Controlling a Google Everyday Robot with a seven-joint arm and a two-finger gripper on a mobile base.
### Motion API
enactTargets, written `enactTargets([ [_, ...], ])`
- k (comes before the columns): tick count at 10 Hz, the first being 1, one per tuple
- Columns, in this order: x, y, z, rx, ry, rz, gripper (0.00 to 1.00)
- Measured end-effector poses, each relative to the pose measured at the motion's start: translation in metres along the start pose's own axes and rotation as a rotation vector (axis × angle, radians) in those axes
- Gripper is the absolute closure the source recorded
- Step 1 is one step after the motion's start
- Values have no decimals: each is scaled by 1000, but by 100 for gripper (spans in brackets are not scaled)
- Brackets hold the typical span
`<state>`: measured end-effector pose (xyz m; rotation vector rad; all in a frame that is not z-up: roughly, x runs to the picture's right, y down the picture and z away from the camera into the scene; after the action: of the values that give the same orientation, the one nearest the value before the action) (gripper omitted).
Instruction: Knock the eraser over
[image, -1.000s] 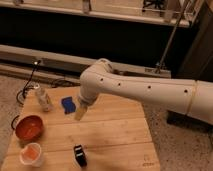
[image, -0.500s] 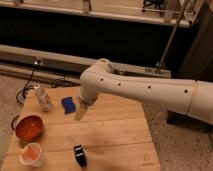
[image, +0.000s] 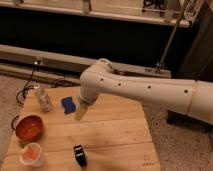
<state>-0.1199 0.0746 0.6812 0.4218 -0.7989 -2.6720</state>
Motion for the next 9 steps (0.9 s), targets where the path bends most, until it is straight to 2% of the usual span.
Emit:
enactTargets([
  [7,0,0,0,-1,-1,0,20],
  [8,-2,1,0,-5,-8,-5,20],
  [9,-13,3,4,-23,-42,-24,20],
])
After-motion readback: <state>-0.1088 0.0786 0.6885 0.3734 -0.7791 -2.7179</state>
